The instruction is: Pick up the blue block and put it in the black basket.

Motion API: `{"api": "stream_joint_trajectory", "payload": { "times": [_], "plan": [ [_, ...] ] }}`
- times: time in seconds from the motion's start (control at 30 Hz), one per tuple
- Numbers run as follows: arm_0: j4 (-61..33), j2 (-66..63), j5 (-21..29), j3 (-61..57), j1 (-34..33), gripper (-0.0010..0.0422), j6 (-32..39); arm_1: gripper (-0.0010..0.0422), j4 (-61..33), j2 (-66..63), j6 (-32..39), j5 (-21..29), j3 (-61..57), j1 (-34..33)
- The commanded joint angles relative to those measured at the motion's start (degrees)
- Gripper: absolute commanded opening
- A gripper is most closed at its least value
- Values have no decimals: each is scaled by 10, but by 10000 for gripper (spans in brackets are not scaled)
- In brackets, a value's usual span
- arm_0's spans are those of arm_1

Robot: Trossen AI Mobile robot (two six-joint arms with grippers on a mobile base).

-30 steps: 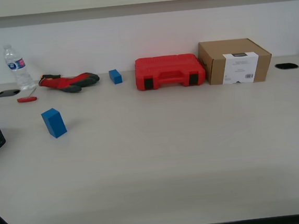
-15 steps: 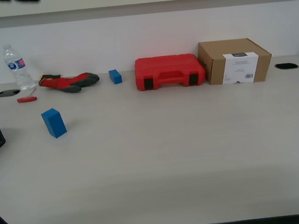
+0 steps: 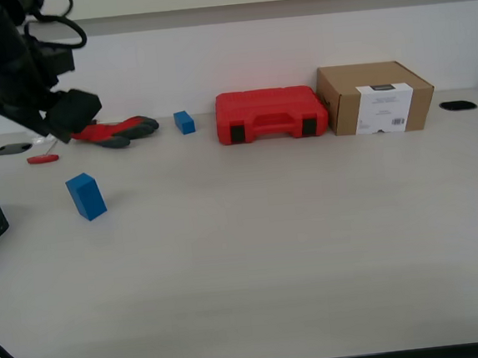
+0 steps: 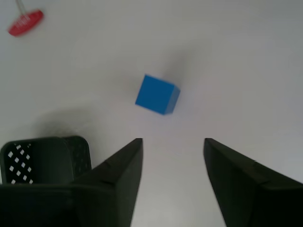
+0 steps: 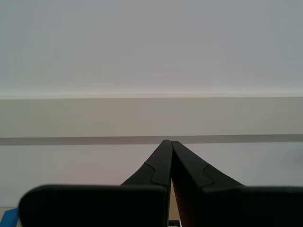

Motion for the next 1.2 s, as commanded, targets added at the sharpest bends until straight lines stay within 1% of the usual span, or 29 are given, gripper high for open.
{"api": "stream_joint_trajectory", "payload": {
  "times": [0.03,0.1,0.17,0.23,0.3,0.47,0.63,0.73,0.8,0.83,0.93,1.0,1.03,1.1,1.17,1.2],
  "plan": [
    [2,0,0,1,0,0,0,286,-29,67,21,-16,40,2],
    [2,0,0,1,0,0,0,341,-30,109,30,-43,61,2],
    [2,0,0,1,0,0,0,382,-29,151,47,-61,85,3],
    [2,0,0,1,0,0,0,403,-28,189,66,-69,109,5],
    [2,0,0,1,0,0,0,394,-28,227,81,-72,137,7],
    [2,0,0,1,0,0,0,335,-31,310,104,-66,214,12],
    [2,0,0,1,0,0,0,251,-34,372,108,-32,286,13],
    [2,0,0,1,0,0,0,191,-54,405,109,-11,318,13],
    [2,0,0,1,0,0,0,144,-79,424,109,7,330,15],
    [2,0,0,1,0,0,0,117,-90,434,109,7,335,15],
    [0,0,0,1,0,0,0,-7,-123,456,122,16,337,16],
    [0,0,0,1,0,0,0,12,-130,458,120,19,337,17],
    [-1,0,0,1,0,0,0,13,-130,458,120,18,337,17],
    [-1,0,0,1,0,0,0,-3,-133,452,121,18,339,18],
    [-1,0,0,1,0,0,0,2,-136,440,121,18,342,18],
    [-1,0,0,1,0,0,0,-2,-140,430,122,18,344,18]
  ]
}}
